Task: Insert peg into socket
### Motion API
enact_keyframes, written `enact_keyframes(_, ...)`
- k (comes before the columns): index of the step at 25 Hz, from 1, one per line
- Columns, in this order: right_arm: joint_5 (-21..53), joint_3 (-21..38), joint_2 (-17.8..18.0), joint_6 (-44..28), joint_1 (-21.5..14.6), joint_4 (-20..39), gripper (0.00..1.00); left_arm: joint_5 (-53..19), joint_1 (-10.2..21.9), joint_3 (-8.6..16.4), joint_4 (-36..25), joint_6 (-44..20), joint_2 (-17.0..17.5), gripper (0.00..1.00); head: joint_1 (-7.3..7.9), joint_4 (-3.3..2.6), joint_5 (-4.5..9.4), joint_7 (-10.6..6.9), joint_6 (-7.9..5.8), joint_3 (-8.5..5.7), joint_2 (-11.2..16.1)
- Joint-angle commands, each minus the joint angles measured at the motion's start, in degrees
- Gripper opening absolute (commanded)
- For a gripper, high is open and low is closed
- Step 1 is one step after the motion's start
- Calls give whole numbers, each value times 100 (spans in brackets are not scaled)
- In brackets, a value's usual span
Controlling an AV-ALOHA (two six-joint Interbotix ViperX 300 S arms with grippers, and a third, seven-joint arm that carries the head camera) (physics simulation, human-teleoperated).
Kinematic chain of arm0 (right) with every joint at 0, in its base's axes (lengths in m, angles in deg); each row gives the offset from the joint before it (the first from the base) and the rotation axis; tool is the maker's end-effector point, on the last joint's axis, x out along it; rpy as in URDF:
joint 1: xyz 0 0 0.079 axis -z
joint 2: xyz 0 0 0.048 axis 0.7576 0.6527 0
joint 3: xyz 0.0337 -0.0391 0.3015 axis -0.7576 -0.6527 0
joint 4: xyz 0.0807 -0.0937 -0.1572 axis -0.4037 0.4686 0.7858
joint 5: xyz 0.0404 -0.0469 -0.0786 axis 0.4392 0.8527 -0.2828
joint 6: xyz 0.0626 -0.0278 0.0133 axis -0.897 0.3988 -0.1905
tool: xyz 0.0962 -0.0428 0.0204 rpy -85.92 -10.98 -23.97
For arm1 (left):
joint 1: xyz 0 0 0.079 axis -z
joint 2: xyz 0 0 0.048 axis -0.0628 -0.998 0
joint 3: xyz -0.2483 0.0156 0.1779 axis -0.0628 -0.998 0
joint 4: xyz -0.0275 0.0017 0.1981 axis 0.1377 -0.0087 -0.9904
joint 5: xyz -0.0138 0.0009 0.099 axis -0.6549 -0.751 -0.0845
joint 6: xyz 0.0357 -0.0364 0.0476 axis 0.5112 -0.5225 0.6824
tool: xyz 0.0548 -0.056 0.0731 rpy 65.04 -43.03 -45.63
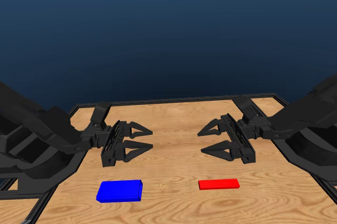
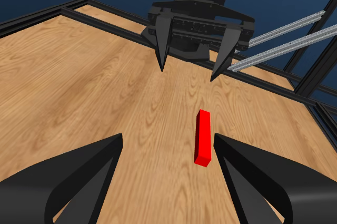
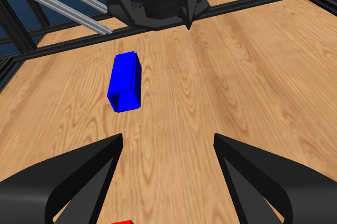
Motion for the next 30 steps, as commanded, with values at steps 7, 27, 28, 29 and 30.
enact_keyframes(7,-120,269,320,-109,-259,-44,100,-1717,1292,-237,1236,11,73,100,-26,57,231,320,198,-125,186)
enact_keyframes(27,-153,256,397,-246,-460,-214,100,-2019,2204,4,1653,-1154,-837,100,62,83,404,113,246,-54,214)
enact_keyframes(28,-192,255,411,-248,-468,-214,100,-1918,2260,5,1707,-1355,-917,100,66,83,413,105,244,-50,209)
enact_keyframes(29,-155,255,403,-235,-471,-215,100,-2136,2225,119,1629,-1296,-981,100,69,83,414,102,243,-49,206)
enact_keyframes(30,-164,257,373,-224,-479,-224,100,-2198,2258,77,1643,-1330,-1149,100,74,84,410,93,243,-45,201)
